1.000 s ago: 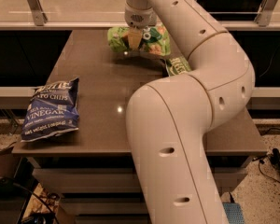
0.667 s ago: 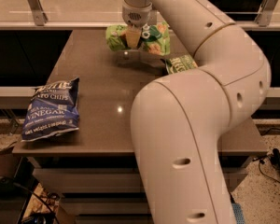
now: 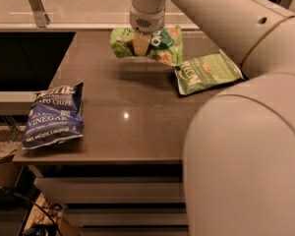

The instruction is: Move green rice chip bag near blue chip bag

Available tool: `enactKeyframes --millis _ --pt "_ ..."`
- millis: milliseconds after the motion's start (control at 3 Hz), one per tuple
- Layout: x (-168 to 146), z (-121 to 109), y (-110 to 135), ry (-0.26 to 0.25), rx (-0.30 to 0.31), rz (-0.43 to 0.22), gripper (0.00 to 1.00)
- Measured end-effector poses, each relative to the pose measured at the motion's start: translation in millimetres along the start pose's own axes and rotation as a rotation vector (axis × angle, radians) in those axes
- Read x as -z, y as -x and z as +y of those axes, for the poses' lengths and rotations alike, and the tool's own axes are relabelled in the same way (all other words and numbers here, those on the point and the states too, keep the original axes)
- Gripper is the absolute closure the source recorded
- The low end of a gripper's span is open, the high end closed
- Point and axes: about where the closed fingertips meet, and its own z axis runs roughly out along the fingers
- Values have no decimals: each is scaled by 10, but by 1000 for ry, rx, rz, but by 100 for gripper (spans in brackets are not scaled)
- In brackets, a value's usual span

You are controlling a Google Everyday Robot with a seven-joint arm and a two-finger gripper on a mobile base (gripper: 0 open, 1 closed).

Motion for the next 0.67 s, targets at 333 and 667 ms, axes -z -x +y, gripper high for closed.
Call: enactKeyframes --millis 333,667 --pt "33 281 -102 -19 41 -63 100" --pt "39 437 -191 -24 96 -107 100"
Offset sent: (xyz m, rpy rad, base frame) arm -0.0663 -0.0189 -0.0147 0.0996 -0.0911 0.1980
